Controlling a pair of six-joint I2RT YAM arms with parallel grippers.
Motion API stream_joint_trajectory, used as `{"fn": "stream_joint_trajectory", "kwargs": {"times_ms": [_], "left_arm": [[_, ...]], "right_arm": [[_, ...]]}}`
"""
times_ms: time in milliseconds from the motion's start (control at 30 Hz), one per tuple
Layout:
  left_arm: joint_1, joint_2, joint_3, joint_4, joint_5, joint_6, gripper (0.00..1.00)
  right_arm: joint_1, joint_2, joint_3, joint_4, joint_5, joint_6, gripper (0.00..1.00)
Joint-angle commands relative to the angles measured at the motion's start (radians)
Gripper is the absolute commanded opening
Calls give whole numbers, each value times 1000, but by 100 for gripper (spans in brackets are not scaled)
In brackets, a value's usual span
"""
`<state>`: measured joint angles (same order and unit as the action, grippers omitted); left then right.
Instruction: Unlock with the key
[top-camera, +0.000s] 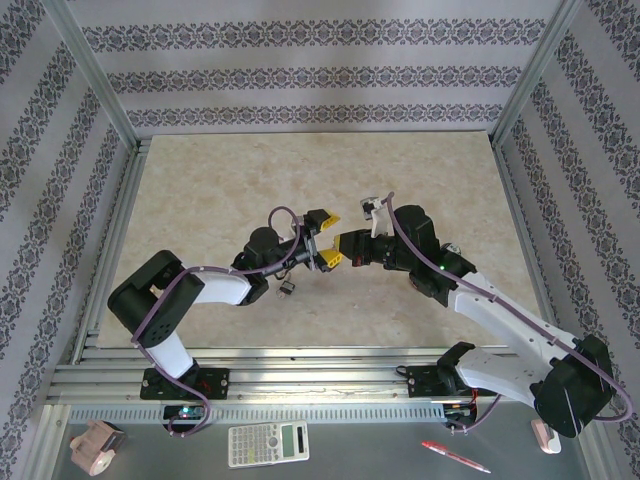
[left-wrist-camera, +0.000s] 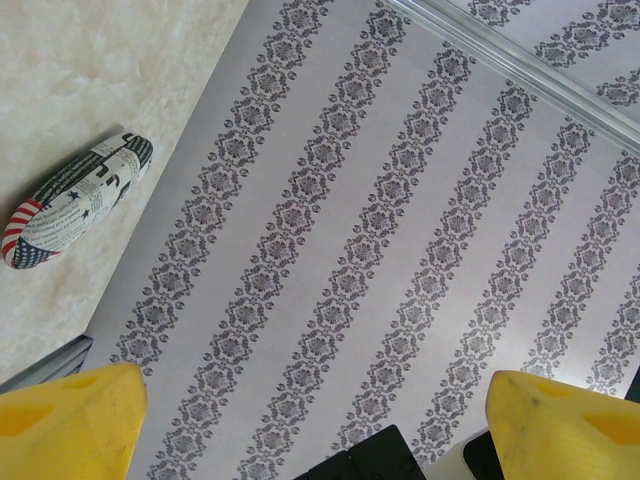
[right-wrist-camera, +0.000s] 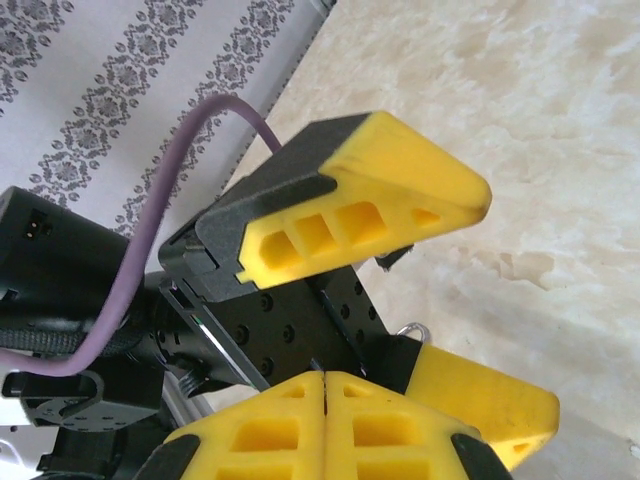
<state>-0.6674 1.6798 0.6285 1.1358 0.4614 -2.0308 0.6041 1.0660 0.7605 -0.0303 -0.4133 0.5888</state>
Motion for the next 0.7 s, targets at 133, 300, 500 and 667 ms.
{"fn": "stream_joint_trajectory", "kwargs": {"times_ms": [133,300,500,667], "left_arm": [[2,-17,-3,67,-9,-31,86],[0,-20,-3,61,-9,-27,85],[0,-15,-10,70,-17,-26,78],[0,-15,-6,61,-16,-21,72]], "right_arm": [[-8,-8,-60,124,-5,-11,0],[-8,9,-59,165,1,-12,0],[-4,16,-89,185,-14,-9,0],[-5,-1,-120,198,-7,-3,0]]}}
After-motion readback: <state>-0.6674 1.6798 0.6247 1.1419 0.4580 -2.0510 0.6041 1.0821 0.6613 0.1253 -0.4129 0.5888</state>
